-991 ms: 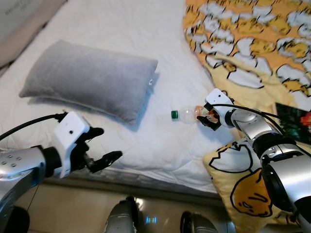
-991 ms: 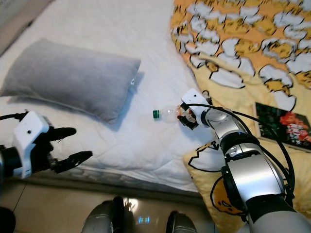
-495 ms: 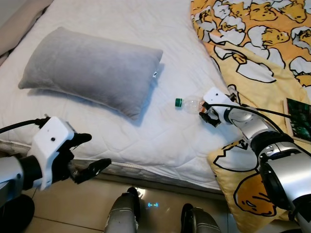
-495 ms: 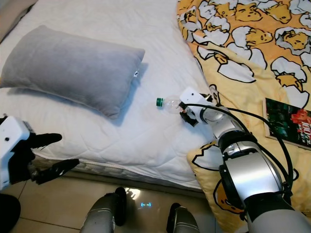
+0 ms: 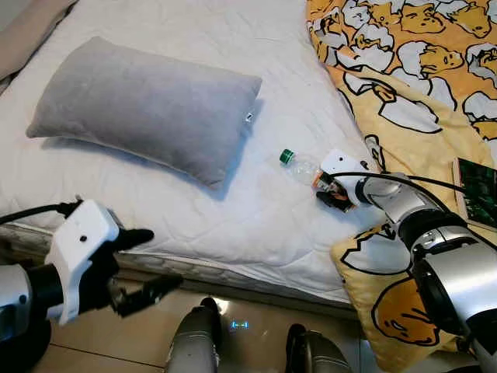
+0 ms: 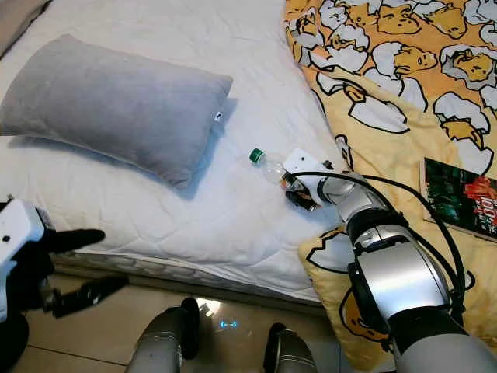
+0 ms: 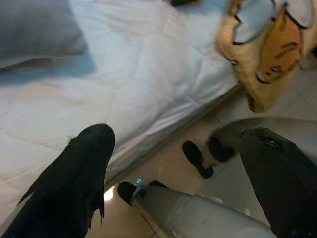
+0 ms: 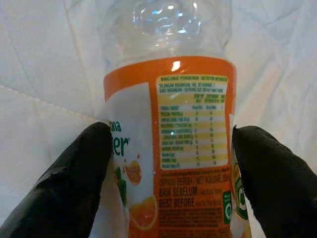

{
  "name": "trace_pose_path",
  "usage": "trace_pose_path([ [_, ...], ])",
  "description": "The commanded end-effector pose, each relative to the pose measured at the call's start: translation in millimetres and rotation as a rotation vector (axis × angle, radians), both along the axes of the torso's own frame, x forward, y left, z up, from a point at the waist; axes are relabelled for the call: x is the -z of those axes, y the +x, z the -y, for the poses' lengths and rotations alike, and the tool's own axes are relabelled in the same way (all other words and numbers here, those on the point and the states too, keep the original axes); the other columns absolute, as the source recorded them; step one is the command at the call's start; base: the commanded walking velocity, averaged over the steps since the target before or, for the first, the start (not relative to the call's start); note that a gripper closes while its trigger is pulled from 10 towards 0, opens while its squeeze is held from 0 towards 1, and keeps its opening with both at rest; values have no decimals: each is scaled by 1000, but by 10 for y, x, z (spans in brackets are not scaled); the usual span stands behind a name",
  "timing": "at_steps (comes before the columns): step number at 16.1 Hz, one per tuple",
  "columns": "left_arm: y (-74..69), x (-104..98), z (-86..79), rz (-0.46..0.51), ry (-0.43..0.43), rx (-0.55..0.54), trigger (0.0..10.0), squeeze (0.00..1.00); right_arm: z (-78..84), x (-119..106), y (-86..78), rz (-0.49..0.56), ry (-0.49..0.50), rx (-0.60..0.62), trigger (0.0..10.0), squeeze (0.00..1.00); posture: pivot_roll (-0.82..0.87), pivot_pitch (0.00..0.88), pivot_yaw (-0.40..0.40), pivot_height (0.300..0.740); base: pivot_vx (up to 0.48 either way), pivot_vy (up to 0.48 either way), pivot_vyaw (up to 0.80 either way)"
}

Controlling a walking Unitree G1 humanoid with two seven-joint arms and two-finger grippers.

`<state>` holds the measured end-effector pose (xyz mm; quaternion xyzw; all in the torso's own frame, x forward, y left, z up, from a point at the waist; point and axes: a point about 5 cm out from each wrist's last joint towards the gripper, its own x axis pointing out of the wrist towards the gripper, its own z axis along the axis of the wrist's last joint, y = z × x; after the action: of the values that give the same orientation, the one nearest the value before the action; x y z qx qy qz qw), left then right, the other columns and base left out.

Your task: Clean up the room

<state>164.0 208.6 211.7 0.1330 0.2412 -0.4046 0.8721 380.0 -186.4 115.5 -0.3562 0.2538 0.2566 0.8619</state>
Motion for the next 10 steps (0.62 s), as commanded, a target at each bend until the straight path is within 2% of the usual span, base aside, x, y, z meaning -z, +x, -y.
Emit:
trace_pose_path([
  [1,-56,-4,29,-22,10,37,10000,0,56,6,-11,-19,12,26,0,0,358,272,-14,740,0,0,0],
  [6,-90,37,30,-57,25,70,10000,0,15,-8,-2,-26,29,16,0,0,355,253,-14,740,0,0,0],
  [10,-93,122,75,-105,7,126,10000,0,24,-19,5,-17,116,68,0,0,326,208,-25,740,0,0,0],
])
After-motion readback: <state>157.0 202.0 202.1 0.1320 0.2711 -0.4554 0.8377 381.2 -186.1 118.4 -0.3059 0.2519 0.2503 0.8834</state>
